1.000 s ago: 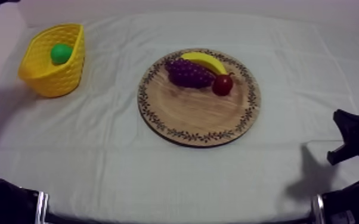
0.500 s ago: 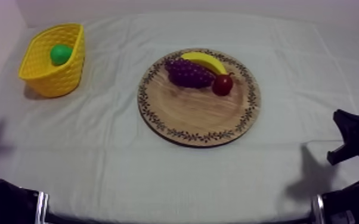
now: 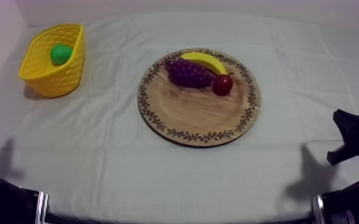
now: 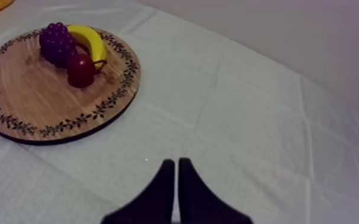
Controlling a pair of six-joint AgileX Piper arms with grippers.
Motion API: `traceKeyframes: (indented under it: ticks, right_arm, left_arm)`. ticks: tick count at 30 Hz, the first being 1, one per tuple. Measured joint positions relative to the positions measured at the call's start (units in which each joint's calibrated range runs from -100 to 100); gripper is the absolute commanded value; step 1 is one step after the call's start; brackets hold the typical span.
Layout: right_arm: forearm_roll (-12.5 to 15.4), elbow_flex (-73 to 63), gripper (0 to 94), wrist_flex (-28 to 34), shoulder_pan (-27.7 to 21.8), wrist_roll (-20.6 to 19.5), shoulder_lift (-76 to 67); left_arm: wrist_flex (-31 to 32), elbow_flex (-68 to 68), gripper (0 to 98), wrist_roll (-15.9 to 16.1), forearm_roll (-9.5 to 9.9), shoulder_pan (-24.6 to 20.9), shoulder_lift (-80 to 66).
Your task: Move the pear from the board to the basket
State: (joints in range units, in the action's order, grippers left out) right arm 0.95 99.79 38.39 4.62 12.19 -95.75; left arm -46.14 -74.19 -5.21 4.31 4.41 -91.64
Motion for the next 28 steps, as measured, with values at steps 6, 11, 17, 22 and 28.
traceKeyframes:
  ticks: [6,11,17,22,28]
  right_arm:
    - [0.0,0.0,0.5,0.0,0.0,0.0,0.0]
    - [0.0,0.0,0.5,0.0,0.0,0.0,0.0]
    - [0.0,0.0,0.5,0.0,0.0,0.0,0.0]
    - [0.0,0.0,0.5,0.0,0.0,0.0,0.0]
    - [0.0,0.0,0.5,0.0,0.0,0.0,0.0]
  left_arm:
    - [5.7,-11.6,0.0,-1.2,-0.56,-0.8,-6.7]
    - [10.6,-19.9,0.0,0.2,-1.32,-0.8,-8.2]
    - [11.4,-24.9,0.0,3.6,-2.25,-1.0,-8.4]
    - [11.7,-25.1,0.0,2.2,-2.32,-1.0,-8.4]
    - [11.7,-25.1,0.0,-4.6,-2.37,-1.0,-8.4]
